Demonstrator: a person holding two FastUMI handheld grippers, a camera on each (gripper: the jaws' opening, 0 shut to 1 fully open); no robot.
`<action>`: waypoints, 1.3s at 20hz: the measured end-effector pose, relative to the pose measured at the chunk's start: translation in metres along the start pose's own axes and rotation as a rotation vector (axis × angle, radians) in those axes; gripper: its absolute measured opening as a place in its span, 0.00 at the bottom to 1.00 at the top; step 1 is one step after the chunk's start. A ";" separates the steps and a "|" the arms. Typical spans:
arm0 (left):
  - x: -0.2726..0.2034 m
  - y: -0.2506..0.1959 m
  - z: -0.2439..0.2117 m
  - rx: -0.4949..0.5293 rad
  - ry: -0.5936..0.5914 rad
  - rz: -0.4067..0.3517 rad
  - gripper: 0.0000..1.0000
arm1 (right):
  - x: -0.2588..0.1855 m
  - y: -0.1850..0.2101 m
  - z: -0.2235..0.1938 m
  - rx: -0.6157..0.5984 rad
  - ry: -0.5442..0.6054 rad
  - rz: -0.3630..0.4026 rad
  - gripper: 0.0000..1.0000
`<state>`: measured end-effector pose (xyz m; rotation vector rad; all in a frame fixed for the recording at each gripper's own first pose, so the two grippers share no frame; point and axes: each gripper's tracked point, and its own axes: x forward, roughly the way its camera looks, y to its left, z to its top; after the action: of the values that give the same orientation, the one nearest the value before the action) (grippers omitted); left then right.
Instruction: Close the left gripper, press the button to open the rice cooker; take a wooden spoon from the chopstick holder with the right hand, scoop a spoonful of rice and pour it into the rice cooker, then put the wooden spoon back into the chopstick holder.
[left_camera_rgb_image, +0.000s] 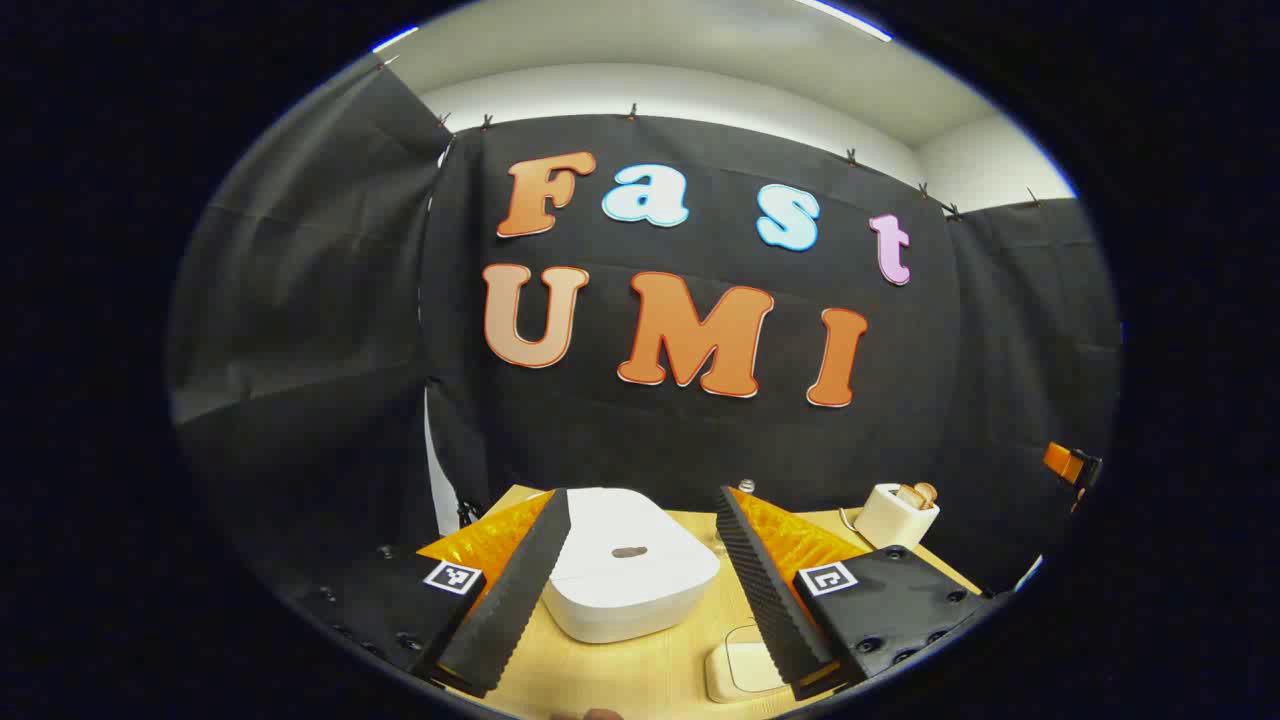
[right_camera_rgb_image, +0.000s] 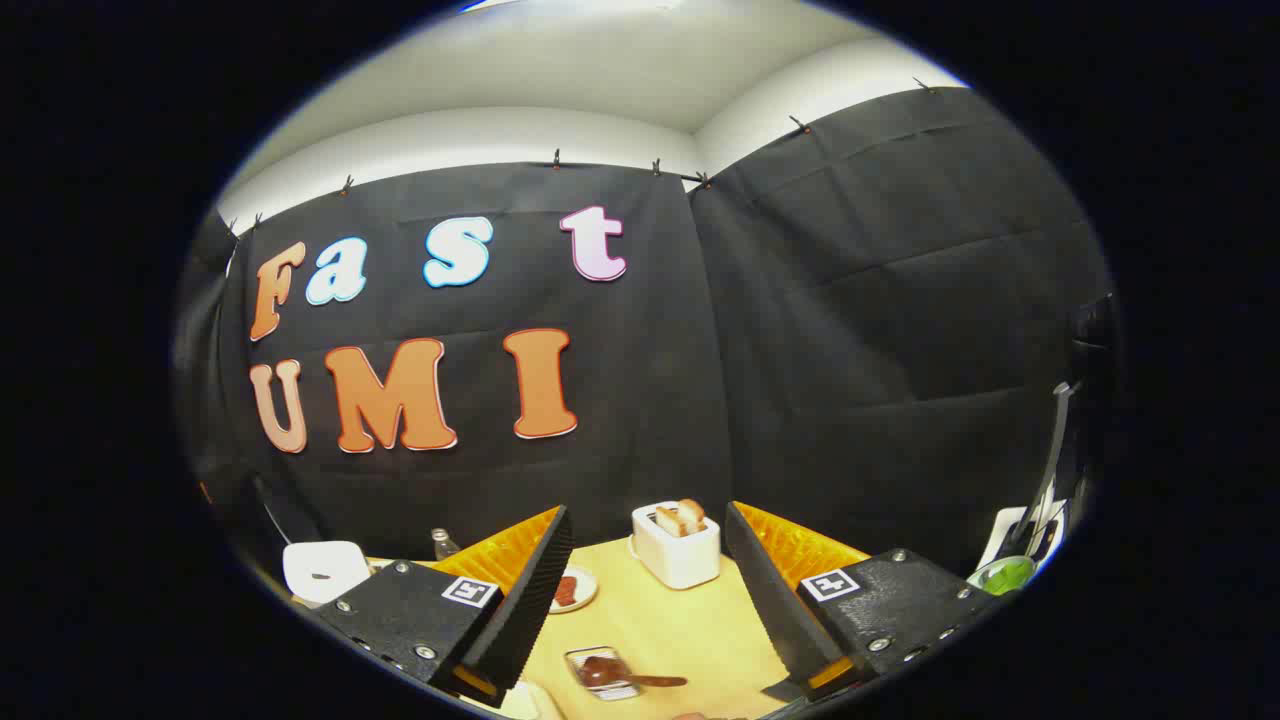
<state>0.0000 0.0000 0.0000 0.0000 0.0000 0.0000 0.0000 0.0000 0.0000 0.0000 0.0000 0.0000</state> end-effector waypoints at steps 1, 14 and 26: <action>-0.002 0.013 0.007 0.009 -0.009 0.024 1.00 | -0.002 0.009 0.001 -0.002 -0.008 0.016 0.94; -0.017 0.035 0.043 0.054 -0.106 0.180 0.99 | 0.006 0.001 0.005 -0.088 0.043 0.079 0.95; -0.039 0.005 0.041 0.082 -0.116 0.195 1.00 | -0.004 0.002 0.005 -0.138 0.046 0.176 0.95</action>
<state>-0.0390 0.0055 0.0408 0.0819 -0.1157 0.1954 -0.0036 0.0024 0.0052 -0.1382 0.0461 0.1763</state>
